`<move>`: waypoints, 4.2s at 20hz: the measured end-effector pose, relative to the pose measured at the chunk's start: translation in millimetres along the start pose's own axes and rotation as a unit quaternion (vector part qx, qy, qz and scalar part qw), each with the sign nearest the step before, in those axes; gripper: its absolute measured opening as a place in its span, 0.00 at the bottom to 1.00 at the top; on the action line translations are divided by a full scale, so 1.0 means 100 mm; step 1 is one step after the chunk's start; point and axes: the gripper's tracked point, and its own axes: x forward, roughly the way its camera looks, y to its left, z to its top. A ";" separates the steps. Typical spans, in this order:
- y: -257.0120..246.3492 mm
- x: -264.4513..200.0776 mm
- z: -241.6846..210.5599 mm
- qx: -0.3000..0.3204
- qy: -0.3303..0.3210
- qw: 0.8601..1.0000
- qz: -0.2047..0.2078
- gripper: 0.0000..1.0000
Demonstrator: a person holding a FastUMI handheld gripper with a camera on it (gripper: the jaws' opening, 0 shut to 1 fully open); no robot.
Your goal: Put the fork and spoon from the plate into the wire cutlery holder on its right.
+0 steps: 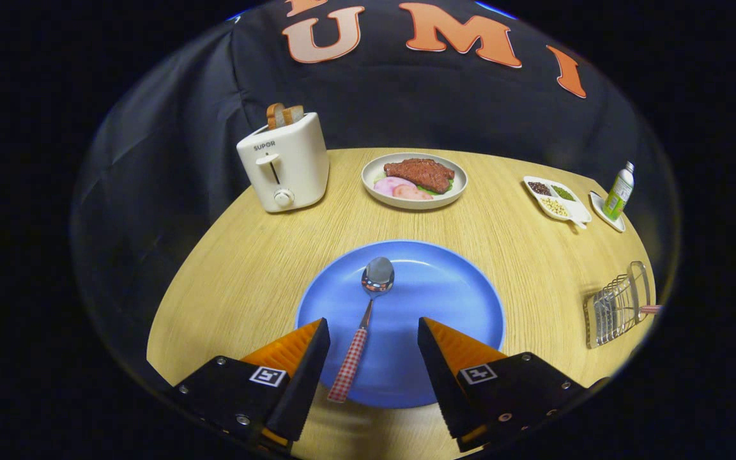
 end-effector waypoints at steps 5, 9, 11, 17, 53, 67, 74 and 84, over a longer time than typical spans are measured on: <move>0.04 0.22 -0.19 0.008 0.022 1.000 -0.010 0.57; 0.00 0.25 -0.23 0.000 0.021 0.999 -0.028 0.23; -0.02 0.25 -0.22 0.008 0.018 0.999 -0.027 0.13; -0.06 0.18 -0.15 0.026 0.017 1.000 0.003 0.05; -2.67 -1.62 0.64 0.027 -0.044 0.995 -0.080 0.05; -3.15 -1.66 -0.06 -0.010 0.167 0.985 -0.052 0.05; -3.21 -1.57 -0.18 -0.054 0.270 0.961 -0.036 0.06; -3.11 -1.37 -0.28 -0.053 0.374 0.926 -0.005 0.06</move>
